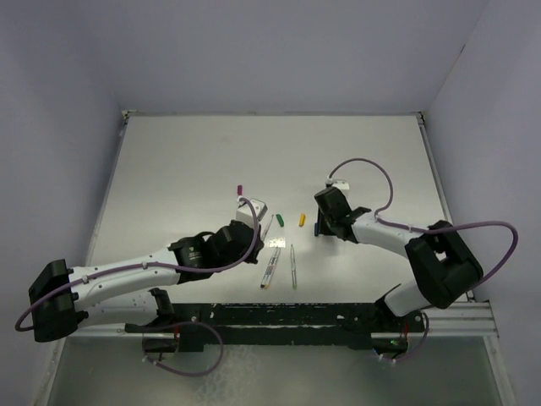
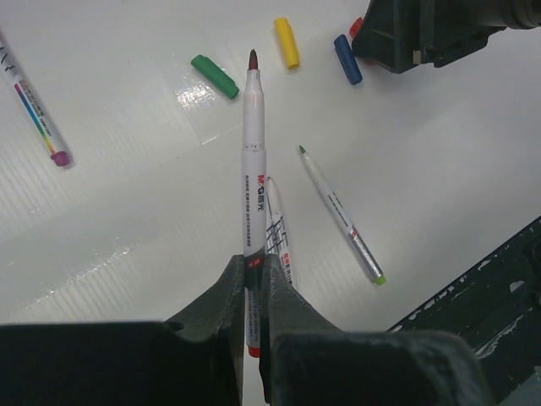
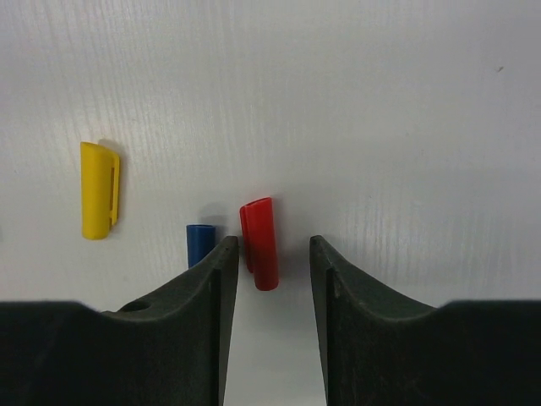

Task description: Insert the pens into the pen caps

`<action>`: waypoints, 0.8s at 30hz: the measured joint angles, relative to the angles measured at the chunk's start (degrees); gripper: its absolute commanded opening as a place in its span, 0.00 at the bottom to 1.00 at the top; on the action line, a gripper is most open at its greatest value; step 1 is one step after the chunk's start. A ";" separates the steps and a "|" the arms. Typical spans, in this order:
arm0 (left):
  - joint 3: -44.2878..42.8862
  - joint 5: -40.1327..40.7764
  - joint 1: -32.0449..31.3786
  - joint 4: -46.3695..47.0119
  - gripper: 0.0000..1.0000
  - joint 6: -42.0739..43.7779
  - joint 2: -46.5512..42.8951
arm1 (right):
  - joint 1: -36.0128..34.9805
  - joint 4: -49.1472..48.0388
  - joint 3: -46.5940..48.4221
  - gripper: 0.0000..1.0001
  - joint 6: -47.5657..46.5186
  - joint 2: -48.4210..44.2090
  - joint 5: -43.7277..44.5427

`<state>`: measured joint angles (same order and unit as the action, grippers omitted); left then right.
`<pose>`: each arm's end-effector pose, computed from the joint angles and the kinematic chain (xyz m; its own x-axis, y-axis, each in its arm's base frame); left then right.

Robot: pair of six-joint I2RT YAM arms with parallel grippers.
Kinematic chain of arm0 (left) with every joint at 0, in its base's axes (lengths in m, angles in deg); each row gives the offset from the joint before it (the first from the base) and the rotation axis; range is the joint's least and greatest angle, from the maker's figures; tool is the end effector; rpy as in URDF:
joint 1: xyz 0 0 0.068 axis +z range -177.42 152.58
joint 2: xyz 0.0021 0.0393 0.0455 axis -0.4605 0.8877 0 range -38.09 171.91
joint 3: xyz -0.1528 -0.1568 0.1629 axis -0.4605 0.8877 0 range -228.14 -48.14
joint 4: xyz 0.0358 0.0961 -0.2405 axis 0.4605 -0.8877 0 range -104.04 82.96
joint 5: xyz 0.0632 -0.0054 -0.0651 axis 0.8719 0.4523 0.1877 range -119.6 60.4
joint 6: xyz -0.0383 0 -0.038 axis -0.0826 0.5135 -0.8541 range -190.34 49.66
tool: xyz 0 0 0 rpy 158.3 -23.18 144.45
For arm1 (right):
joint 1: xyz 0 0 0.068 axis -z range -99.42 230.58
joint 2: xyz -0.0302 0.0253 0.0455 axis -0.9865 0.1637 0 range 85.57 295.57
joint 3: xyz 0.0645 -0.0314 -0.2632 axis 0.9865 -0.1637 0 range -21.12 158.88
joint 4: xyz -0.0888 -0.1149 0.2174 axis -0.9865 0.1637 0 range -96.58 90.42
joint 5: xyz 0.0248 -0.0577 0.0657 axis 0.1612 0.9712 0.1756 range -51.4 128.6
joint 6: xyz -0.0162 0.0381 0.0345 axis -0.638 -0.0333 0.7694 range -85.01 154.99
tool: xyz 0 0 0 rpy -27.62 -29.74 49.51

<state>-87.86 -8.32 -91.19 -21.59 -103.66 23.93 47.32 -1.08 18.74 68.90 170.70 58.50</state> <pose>0.1138 -0.2017 0.2450 -0.6102 0.0801 -0.7882 0.4457 0.8573 -0.2578 0.2413 0.1438 0.1616 -0.7248 0.1520 -0.6720 0.0827 0.9875 0.1342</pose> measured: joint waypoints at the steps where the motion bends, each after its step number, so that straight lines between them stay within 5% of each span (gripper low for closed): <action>1: 0.00 0.00 0.00 0.00 0.00 0.00 0.00 | 0.17 -0.09 0.09 0.41 0.00 0.13 -0.04; 14: 0.00 0.04 0.00 0.22 0.00 -0.04 0.57 | 0.76 -1.29 1.70 0.26 0.22 2.32 -0.39; 24: 0.00 0.55 0.37 0.37 0.00 0.04 0.55 | 0.92 -1.90 -0.66 0.00 2.58 -0.04 -1.68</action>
<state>-87.86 -7.77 -90.81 -21.22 -103.62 24.48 48.24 -2.98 18.08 71.48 170.65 56.82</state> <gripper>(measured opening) 0.089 0.047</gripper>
